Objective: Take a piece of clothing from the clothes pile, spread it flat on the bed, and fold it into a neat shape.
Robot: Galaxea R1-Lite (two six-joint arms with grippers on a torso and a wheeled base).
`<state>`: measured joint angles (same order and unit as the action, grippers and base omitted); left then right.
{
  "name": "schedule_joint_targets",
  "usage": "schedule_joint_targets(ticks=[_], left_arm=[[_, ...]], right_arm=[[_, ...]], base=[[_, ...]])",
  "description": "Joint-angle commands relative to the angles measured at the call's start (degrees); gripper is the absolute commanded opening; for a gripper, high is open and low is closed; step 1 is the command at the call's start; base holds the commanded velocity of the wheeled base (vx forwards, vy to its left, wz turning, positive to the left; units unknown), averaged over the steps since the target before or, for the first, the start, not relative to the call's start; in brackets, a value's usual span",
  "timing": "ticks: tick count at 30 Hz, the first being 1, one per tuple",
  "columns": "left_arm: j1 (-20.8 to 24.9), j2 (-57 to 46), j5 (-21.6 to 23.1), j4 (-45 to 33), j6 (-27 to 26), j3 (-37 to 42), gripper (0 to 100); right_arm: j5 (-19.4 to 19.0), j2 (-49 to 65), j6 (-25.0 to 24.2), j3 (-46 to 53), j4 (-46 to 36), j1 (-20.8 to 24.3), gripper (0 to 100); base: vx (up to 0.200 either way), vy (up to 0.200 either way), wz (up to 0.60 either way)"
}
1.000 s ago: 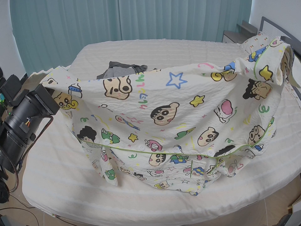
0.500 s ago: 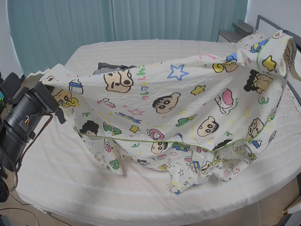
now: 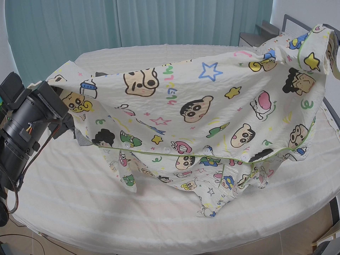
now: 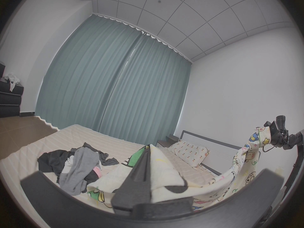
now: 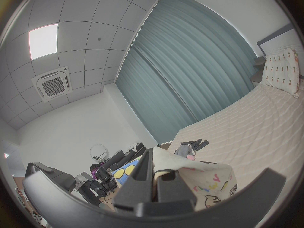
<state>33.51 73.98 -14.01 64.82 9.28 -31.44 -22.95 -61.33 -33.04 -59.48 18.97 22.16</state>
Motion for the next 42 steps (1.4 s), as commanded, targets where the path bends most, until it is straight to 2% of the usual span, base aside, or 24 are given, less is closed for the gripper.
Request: schedule_joint_targets(ticks=[1, 36, 42], left_arm=[[0.15, 0.72, 0.03, 0.05, 0.04, -0.2, 0], [0.33, 0.99, -0.06, -0.04, 0.04, 0.15, 0], [0.33, 0.99, -0.14, -0.04, 0.04, 0.41, 0]], right_arm=[[-0.07, -0.02, -0.01, -0.29, 0.1, -0.72, 0], [0.02, 0.07, -0.01, 0.33, 0.19, -0.89, 0], [0.02, 0.07, -0.01, 0.94, 0.1, -0.81, 0]], base=[[0.0, -0.2, 0.0], [0.0, -0.2, 0.0], [0.0, 0.0, 0.0]])
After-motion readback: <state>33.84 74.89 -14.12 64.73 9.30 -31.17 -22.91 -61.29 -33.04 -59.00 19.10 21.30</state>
